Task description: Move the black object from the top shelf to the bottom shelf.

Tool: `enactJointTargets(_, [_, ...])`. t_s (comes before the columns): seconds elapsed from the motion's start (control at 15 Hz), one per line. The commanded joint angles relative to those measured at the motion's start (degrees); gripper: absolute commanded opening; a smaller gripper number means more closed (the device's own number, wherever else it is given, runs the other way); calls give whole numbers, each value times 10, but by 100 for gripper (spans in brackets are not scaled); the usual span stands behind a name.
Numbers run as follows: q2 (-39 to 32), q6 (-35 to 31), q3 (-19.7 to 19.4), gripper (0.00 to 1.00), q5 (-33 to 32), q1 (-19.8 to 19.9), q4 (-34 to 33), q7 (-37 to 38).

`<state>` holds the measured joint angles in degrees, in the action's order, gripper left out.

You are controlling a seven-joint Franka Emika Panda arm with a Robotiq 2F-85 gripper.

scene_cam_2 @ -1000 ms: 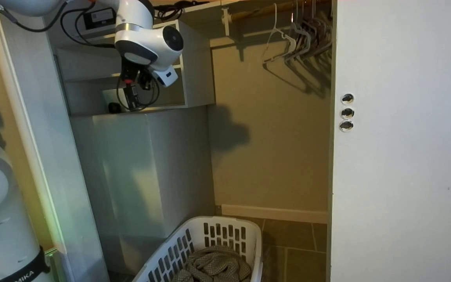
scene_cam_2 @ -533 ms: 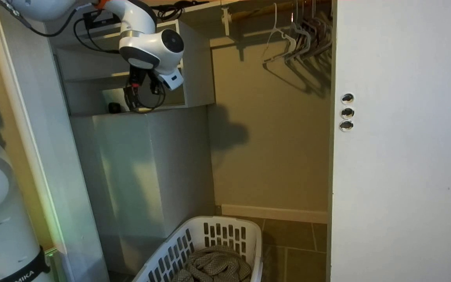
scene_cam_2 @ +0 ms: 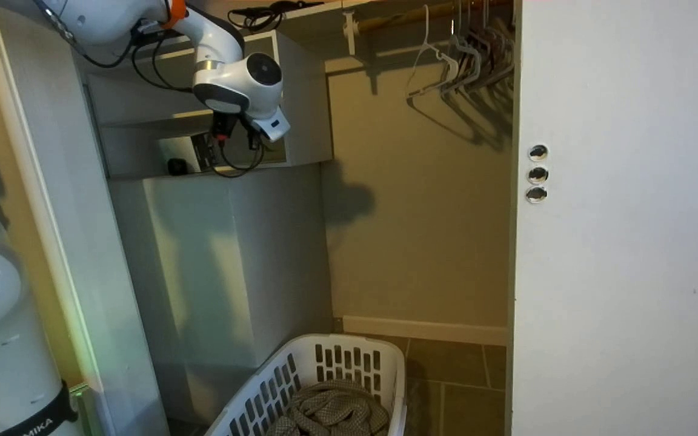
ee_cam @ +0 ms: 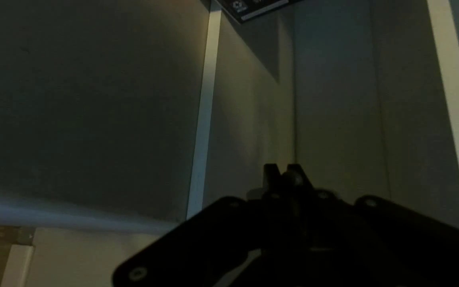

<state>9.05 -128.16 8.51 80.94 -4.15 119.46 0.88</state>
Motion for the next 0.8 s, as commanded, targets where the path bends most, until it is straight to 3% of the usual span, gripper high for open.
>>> enactJointTargets(0.0, [-42, -48, 8, 2, 20, -18, -42, 6])
enactJointTargets(0.73, [-102, -105, 11, 2, 31, -44, -87, 18])
